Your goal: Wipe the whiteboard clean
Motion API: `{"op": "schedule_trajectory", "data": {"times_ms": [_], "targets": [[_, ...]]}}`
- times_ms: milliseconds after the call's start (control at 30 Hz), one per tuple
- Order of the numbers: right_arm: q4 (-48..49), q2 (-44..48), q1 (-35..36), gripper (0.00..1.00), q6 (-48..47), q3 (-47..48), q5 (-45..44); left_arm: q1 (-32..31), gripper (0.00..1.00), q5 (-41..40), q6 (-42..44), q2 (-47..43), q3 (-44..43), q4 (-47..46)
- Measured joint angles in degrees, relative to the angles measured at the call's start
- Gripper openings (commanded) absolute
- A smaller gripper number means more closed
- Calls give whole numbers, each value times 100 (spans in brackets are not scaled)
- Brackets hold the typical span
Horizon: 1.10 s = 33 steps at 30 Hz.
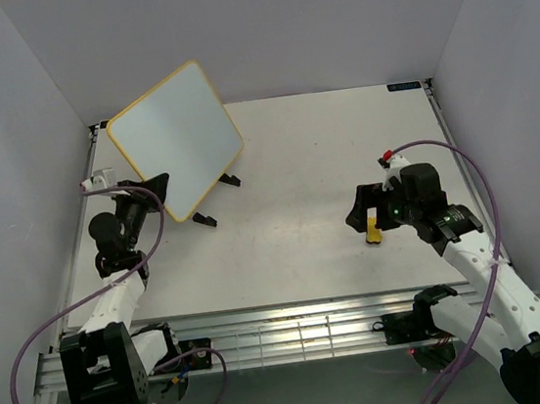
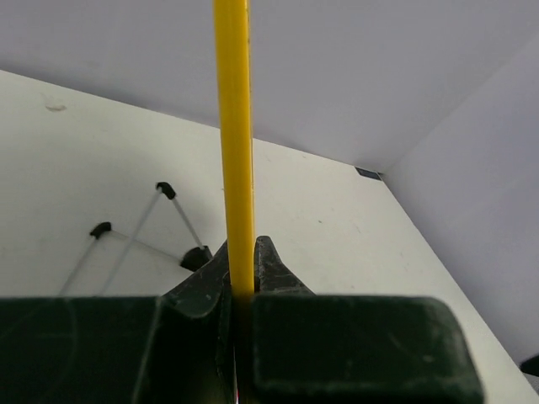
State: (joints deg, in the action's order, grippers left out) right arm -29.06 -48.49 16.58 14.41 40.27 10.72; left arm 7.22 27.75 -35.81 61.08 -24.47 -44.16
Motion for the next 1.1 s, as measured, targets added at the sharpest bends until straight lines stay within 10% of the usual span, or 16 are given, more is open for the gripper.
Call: {"op": "schedule_trajectory", "data": {"times_ms": [467, 1100], "targets": [[-109, 214, 0, 93, -138, 0, 343, 485, 0, 632, 39, 1139, 247, -1867], [-122, 542, 22, 90, -162, 0, 420, 599, 0, 651, 682, 1150, 601, -1709]]}}
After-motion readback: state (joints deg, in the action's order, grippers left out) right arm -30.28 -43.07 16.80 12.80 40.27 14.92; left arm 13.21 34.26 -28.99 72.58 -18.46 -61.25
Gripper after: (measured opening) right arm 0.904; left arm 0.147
